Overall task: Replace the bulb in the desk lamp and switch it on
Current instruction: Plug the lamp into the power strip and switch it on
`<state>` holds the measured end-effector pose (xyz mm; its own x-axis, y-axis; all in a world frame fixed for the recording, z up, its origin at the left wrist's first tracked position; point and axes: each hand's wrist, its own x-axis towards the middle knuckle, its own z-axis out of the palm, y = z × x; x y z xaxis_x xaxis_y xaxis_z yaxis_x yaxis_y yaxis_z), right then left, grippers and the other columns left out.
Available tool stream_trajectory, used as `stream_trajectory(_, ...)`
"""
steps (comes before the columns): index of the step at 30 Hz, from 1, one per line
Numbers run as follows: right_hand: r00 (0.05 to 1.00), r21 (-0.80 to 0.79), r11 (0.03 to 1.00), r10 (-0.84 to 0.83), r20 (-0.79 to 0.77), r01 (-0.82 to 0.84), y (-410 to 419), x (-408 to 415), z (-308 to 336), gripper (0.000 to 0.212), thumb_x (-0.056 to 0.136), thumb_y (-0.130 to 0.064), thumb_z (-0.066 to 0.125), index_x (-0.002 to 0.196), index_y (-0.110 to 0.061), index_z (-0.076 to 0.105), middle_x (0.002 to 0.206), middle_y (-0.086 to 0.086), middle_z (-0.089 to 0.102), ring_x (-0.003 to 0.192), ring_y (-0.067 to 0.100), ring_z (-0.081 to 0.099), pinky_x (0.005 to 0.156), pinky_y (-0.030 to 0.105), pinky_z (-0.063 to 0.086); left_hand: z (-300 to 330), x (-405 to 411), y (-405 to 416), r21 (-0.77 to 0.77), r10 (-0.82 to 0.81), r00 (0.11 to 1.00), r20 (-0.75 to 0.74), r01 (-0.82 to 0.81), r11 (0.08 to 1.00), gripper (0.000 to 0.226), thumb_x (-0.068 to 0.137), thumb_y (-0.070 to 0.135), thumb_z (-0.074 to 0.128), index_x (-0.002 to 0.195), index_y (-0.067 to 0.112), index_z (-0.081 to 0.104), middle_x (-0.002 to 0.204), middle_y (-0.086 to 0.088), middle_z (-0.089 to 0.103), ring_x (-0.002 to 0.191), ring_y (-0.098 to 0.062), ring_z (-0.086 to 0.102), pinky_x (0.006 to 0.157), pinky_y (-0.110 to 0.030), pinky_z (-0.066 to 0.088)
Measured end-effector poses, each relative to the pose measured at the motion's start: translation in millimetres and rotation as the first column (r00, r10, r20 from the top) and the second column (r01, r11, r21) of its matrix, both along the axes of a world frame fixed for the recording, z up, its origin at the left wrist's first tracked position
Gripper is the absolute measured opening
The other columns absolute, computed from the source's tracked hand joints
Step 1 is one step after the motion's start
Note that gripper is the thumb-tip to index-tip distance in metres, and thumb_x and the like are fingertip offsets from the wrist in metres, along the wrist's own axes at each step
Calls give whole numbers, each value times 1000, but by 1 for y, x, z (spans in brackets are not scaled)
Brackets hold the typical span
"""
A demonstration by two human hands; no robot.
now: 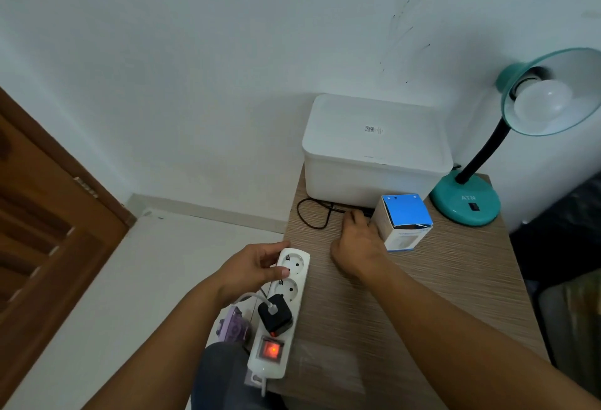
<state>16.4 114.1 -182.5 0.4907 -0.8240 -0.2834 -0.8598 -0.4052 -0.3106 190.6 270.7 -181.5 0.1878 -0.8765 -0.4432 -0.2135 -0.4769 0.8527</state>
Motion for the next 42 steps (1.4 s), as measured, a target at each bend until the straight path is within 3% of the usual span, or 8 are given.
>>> stream_trajectory(8,999,-5,1000,26,-43,-26,-1,4,-2,62,89,-24,45,147,-9,28,148,7,23,129,35,31,112,41,28,-3,2,2,5,-7,1000,8,7,1000,59,88,19,76,143,27,54,136,13,63,126,-3,59,113,-43,43)
stream_trajectory(15,986,-110,981,159,-38,-163,10,-7,-6,57,86,-27,46,141,-16,36,143,1,31,122,30,33,104,42,38,-1,-1,0,-9,6,1000,-29,-7,1000,53,89,10,73,139,24,59,124,18,70,118,1,63,107,-31,46)
stream_trajectory(19,969,-122,962,245,8,-243,18,-11,-6,53,86,-27,46,138,-15,43,140,0,36,121,29,34,103,41,38,-4,1,0,-14,-4,1000,-24,3,1000,58,89,14,74,143,22,54,133,12,66,123,-2,60,111,-36,44)
stream_trajectory(23,956,-114,952,289,48,-283,17,-14,-5,49,87,-25,48,135,-17,49,139,-2,41,120,24,37,101,39,38,-5,0,1,-28,-8,1000,4,9,1000,60,89,16,75,144,23,53,138,11,62,123,1,59,108,-27,45)
stream_trajectory(27,959,-100,971,232,160,-218,13,-21,-2,56,89,-13,49,144,-19,40,141,1,45,125,23,42,106,35,37,-8,0,4,-51,6,1000,-9,-7,999,60,87,18,77,142,26,55,140,12,60,126,-2,58,111,-34,44)
stream_trajectory(30,977,-41,998,57,205,-49,11,-17,-4,63,89,-11,51,148,-13,30,143,8,42,125,28,47,104,38,42,-7,0,4,-54,8,1000,-21,-9,999,59,86,17,77,141,25,56,138,13,62,125,-3,59,112,-38,44)
stream_trajectory(35,997,-38,999,-26,70,28,8,-7,-8,24,92,-7,50,113,-6,61,123,12,48,108,31,57,89,35,47,-5,-2,2,-50,25,1000,-17,-26,998,57,86,16,77,138,27,59,133,16,65,120,0,62,108,-35,47)
stream_trajectory(42,999,-130,990,48,-7,-48,-1,-10,-1,20,91,-13,58,108,-12,70,113,7,56,106,27,57,86,39,52,-5,-2,1,-53,31,999,-23,-33,998,57,86,14,78,138,27,60,137,17,61,120,2,61,104,-28,49)
